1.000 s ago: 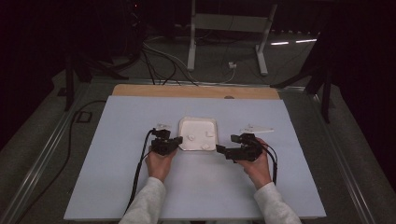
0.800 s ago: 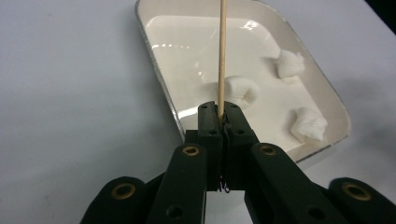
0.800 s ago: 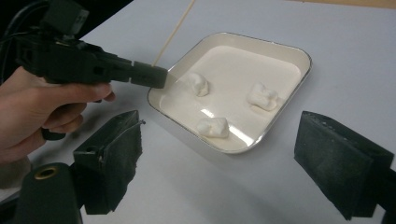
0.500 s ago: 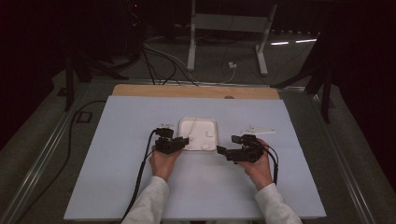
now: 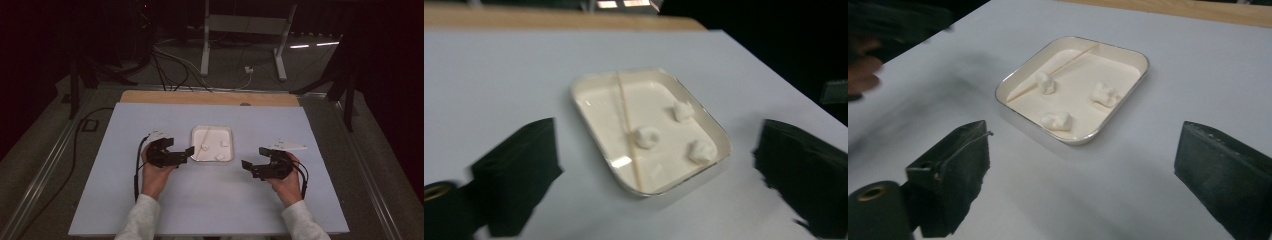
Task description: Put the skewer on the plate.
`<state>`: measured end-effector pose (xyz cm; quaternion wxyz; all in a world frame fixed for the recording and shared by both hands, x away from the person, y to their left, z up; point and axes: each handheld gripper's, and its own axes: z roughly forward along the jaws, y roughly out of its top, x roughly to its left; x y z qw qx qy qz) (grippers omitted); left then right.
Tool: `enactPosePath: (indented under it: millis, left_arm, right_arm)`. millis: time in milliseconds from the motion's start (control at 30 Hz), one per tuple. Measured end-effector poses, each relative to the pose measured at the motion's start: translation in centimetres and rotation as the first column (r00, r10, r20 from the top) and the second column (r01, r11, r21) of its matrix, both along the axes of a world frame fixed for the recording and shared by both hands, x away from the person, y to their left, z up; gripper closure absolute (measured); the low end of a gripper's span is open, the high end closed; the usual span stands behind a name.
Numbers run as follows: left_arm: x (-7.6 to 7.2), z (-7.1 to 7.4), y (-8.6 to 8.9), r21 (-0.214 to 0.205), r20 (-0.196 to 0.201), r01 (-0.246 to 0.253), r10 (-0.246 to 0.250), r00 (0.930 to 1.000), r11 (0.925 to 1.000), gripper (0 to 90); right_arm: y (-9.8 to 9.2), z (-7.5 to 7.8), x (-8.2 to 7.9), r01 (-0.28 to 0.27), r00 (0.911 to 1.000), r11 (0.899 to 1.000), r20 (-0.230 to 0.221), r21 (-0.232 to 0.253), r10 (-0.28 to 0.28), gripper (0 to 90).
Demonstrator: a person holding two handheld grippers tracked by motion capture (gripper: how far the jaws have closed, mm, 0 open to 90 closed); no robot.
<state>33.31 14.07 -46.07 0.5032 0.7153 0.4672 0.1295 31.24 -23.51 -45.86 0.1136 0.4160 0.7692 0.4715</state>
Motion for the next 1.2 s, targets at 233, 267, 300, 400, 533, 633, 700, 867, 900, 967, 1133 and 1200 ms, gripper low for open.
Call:
enactPosePath:
  millis: [233, 267, 300, 400, 533, 633, 700, 867, 900, 967, 1133, 1200]
  left_arm:
    - [-2.8, 1.6, 4.1, 0.025, 0.136, -0.048, 0.044, 0.9898, 0.9985, 0.7]
    - [-3.1, 1.7, 4.6, 0.023, 0.146, -0.052, 0.048, 0.9882, 0.9984, 0.7]
    - [-3.5, 1.7, 5.2, 0.022, 0.158, -0.055, 0.051, 0.9861, 0.9982, 0.7]
    - [-4.5, 1.7, 6.7, 0.022, 0.182, -0.071, 0.066, 0.9811, 0.9972, 0.7]
    - [-5.7, 1.4, 8.6, 0.020, 0.201, -0.104, 0.098, 0.9747, 0.9944, 0.7]
    - [-6.6, 0.8, 9.7, 0.034, 0.213, -0.123, 0.113, 0.9705, 0.9918, 0.7]
    - [-7.3, 0.4, 10.4, 0.039, 0.222, -0.131, 0.119, 0.9677, 0.9906, 0.7]
    - [-8.0, -0.5, 11.8, 0.030, 0.217, -0.158, 0.148, 0.9649, 0.9870, 0.7]
    - [-8.0, -0.6, 11.9, 0.016, 0.218, -0.158, 0.151, 0.9641, 0.9873, 0.7]
    - [-7.9, -0.7, 12.1, 0.009, 0.221, -0.159, 0.153, 0.9631, 0.9873, 0.7]
    - [-7.9, -1.1, 12.5, 0.012, 0.236, -0.168, 0.160, 0.9585, 0.9858, 0.7]
    - [-7.9, -1.2, 12.6, 0.001, 0.238, -0.170, 0.165, 0.9573, 0.9854, 0.7]
  right_arm:
    - [-1.5, -0.3, -1.0, 0.019, 0.9993, 1.000, 0.031, -0.013, -0.019, 1.8]
    - [-1.7, -0.4, -1.2, 0.024, 0.9991, 1.000, 0.035, -0.010, -0.023, 1.8]
    - [-2.0, -0.4, -1.3, 0.029, 0.9990, 1.000, 0.035, -0.009, -0.029, 1.8]
    - [-2.8, -0.7, -1.8, 0.049, 0.9973, 0.999, 0.055, -0.004, -0.049, 0.8]
    - [-4.2, -0.9, -2.6, 0.077, 0.9937, 0.997, 0.081, 0.015, -0.078, 0.8]
    - [-5.3, -0.9, -3.3, 0.101, 0.9890, 0.994, 0.105, 0.033, -0.104, 0.8]
    - [-6.0, -1.0, -3.8, 0.128, 0.9830, 0.991, 0.127, 0.039, -0.132, 0.8]
    - [-7.8, -1.3, -4.7, 0.177, 0.9724, 0.983, 0.145, 0.050, -0.183, 0.8]
    - [-8.1, -1.4, -4.8, 0.186, 0.9703, 0.981, 0.149, 0.047, -0.191, 0.8]
    - [-8.6, -1.6, -4.8, 0.206, 0.9659, 0.978, 0.151, 0.041, -0.210, 0.8]
    - [-9.5, -2.0, -4.6, 0.229, 0.9624, 0.971, 0.135, 0.061, -0.236, 0.8]
    - [-9.8, -2.1, -4.5, 0.229, 0.9641, 0.970, 0.119, 0.083, -0.238, 0.8]
